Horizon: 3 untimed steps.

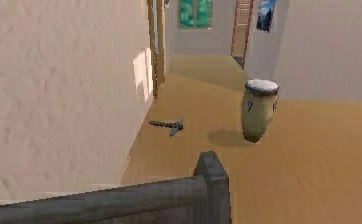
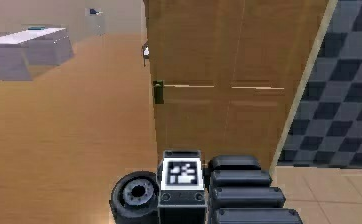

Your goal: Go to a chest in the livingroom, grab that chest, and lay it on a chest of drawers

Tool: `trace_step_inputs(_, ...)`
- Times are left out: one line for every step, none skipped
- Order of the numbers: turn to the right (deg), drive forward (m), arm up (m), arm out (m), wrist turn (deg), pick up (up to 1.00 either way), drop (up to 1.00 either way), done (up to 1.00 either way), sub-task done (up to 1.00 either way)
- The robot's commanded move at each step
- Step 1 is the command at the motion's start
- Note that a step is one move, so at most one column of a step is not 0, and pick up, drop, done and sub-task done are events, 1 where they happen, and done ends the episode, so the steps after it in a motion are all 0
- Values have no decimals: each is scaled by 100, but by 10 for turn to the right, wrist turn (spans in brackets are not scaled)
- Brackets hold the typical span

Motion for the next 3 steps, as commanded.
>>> trace_step_inputs(-30, 0, 0, 0, 0, 0, 0, 0, 0)
trace_step_inputs(0, 35, 0, 0, 0, 0, 0, 0, 0)
trace_step_inputs(30, 0, 0, 0, 0, 0, 0, 0, 0)
